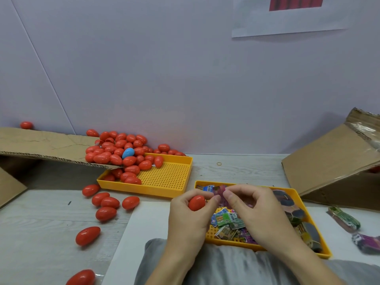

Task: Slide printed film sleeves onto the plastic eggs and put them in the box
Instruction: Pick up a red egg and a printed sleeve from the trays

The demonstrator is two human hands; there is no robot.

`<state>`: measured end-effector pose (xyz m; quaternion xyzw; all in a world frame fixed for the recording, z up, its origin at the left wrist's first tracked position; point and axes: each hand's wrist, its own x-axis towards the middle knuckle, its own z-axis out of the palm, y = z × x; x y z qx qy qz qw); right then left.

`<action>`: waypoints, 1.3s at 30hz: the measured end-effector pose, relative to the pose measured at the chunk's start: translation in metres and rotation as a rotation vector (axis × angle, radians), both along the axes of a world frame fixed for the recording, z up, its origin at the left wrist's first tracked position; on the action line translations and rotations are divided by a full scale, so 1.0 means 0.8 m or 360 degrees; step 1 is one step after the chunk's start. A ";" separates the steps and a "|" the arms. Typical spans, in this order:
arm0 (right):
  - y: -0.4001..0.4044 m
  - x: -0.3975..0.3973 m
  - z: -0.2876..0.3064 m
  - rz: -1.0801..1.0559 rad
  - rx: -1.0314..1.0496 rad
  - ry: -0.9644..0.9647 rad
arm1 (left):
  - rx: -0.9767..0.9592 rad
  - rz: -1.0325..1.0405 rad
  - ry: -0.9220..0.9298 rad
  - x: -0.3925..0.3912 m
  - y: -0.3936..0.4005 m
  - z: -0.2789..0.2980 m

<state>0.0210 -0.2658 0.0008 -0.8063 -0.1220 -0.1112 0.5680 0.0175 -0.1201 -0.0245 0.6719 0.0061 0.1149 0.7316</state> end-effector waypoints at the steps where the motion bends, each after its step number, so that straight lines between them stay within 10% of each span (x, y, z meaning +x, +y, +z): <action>1: 0.000 0.001 -0.002 -0.0043 -0.0029 0.0001 | 0.0065 0.0064 -0.0027 0.000 0.001 0.000; 15: -0.005 0.001 0.006 0.0049 0.0222 0.0264 | 0.0812 0.0276 -0.0490 -0.005 -0.004 0.001; 39: -0.012 0.003 0.001 -0.0053 0.0049 0.0190 | 0.0673 0.0136 -0.0367 -0.008 -0.003 0.007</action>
